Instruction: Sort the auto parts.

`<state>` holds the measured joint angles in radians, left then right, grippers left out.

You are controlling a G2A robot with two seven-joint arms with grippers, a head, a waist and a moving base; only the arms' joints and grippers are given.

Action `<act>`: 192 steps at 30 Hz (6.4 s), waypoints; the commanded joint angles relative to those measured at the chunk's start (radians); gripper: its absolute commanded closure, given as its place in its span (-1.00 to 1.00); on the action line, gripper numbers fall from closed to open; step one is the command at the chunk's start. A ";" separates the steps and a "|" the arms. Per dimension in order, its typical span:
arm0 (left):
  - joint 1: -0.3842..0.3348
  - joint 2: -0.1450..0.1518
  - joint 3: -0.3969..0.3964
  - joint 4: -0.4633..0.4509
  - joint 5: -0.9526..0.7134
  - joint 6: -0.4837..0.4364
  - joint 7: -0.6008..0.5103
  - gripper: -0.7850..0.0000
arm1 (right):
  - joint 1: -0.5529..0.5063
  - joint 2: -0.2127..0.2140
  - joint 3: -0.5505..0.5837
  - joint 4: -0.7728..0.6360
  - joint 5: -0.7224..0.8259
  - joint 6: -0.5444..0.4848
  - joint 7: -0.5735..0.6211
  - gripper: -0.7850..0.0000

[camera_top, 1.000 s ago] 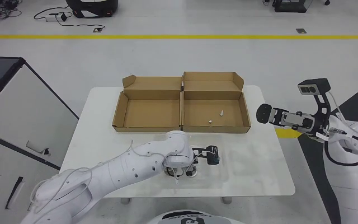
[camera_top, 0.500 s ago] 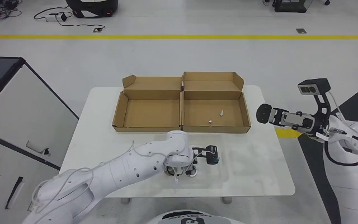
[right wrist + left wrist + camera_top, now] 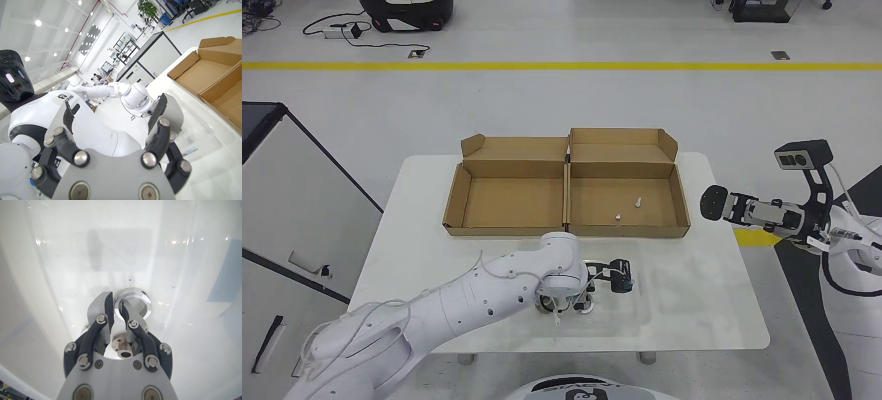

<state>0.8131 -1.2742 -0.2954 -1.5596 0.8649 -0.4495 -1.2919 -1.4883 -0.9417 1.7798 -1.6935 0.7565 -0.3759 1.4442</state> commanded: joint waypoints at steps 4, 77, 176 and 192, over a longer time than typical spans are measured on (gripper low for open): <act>0.002 -0.002 -0.002 0.000 0.004 -0.003 0.001 1.00 | 0.000 0.000 0.000 0.000 0.000 0.000 0.000 -1.00; 0.626 0.346 -1.202 -0.229 -0.179 -0.563 1.378 1.00 | 0.000 0.000 0.000 0.000 0.000 0.000 0.000 -1.00; 0.750 0.586 -1.152 -0.410 -0.034 -0.563 2.100 1.00 | 0.000 0.000 0.000 0.000 0.000 0.000 0.000 -1.00; 0.765 0.576 -1.198 -0.509 -0.217 -0.563 2.100 1.00 | 0.000 0.000 0.000 0.000 0.000 0.000 0.000 -1.00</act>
<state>1.5755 -0.6953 -1.4900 -2.0652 0.6561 -1.0123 0.8083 -1.4883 -0.9417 1.7798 -1.6935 0.7565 -0.3759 1.4442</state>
